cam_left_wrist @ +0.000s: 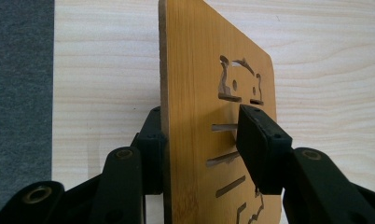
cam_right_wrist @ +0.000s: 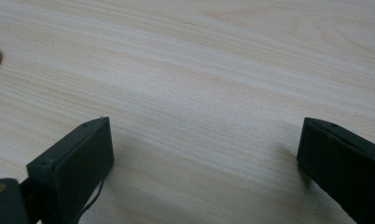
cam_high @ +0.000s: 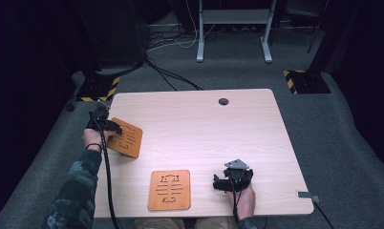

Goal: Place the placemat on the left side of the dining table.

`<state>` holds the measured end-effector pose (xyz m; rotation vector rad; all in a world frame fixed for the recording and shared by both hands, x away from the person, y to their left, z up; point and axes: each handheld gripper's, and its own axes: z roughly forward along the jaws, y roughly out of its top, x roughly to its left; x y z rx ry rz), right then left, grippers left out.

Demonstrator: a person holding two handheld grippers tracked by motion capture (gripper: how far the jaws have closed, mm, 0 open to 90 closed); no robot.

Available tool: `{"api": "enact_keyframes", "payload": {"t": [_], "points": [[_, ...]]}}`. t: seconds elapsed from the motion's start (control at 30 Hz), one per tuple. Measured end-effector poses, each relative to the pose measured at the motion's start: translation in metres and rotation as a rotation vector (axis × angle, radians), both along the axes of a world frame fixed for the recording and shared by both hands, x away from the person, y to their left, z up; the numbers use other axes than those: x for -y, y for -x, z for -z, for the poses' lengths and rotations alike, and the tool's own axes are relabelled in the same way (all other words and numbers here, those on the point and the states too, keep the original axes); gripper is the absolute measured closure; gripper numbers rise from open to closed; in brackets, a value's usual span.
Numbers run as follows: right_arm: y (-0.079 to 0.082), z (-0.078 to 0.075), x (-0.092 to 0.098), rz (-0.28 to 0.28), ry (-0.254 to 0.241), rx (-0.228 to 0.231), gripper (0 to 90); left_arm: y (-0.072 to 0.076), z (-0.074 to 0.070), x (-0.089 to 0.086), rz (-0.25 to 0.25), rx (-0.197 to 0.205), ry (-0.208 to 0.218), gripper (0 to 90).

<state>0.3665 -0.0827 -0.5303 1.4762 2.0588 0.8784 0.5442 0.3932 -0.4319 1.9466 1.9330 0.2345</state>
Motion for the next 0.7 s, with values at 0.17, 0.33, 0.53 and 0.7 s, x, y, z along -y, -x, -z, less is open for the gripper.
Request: {"api": "enact_keyframes", "payload": {"t": [0.17, 0.33, 0.53, 0.7], "points": [[0.0000, 0.0000, 0.0000, 0.000, 0.000, 0.000, 2.9, -0.0003, 0.0013, -0.0016, 0.001, -0.001, 0.006, 54.3], [0.0000, 0.0000, 0.0000, 0.000, 0.000, 0.000, 2.9, -0.0013, 0.0029, -0.0026, 0.002, -0.004, 0.003, 53.0], [0.0000, 0.0000, 0.0000, 0.000, 0.000, 0.000, 2.9, -0.0020, 0.0053, -0.0046, 0.002, -0.005, 0.007, 51.9], [-0.0005, 0.0005, -0.0007, -0.005, 0.000, -0.001, 0.6, -0.0021, 0.0084, -0.0067, -0.010, 0.001, 0.026, 51.0]]}}
